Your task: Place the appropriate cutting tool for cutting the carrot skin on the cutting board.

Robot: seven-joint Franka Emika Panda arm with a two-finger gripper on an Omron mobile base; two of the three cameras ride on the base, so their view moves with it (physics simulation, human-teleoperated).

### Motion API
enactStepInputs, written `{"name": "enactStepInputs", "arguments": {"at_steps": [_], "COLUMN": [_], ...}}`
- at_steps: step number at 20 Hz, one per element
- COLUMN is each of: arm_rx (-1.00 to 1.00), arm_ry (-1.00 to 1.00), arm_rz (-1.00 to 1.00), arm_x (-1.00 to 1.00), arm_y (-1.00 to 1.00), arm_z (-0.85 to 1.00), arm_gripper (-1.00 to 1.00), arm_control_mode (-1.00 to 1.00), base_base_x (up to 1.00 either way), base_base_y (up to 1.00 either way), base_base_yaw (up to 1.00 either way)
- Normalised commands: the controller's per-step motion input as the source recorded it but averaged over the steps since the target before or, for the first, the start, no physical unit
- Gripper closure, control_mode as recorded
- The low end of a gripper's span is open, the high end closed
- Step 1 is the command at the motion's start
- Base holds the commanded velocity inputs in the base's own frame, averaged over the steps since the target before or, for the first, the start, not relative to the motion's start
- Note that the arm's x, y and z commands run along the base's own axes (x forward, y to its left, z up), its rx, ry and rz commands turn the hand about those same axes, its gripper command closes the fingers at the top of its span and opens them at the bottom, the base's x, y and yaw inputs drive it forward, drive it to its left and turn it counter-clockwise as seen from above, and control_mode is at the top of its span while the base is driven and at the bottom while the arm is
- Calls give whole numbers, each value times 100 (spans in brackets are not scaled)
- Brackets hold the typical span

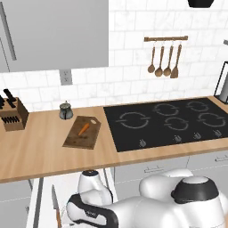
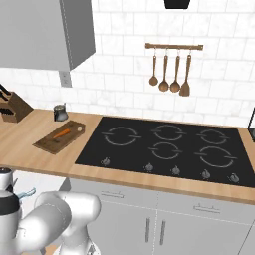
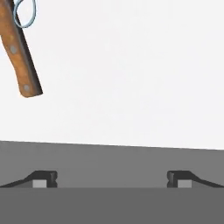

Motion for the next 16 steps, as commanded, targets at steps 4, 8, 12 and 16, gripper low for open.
{"name": "enactStepInputs", "arguments": {"at_steps": [4, 8, 12, 16], "arm_rx": [0, -9, -16, -15], "arm_ry": [4, 1, 0, 0], "arm_rz": [-6, -8, -11, -15], "arm_x": [51, 39, 5, 44], "arm_y": [0, 10, 7, 1], "arm_z": [63, 24, -10, 0], "arm_gripper": [-100, -100, -100, -100], "arm_control_mode": [-100, -100, -100, -100], "base_base_x": [0, 0, 0, 0], "base_base_y": [0, 0, 0, 0], "base_base_yaw": [0, 0, 0, 0]}}
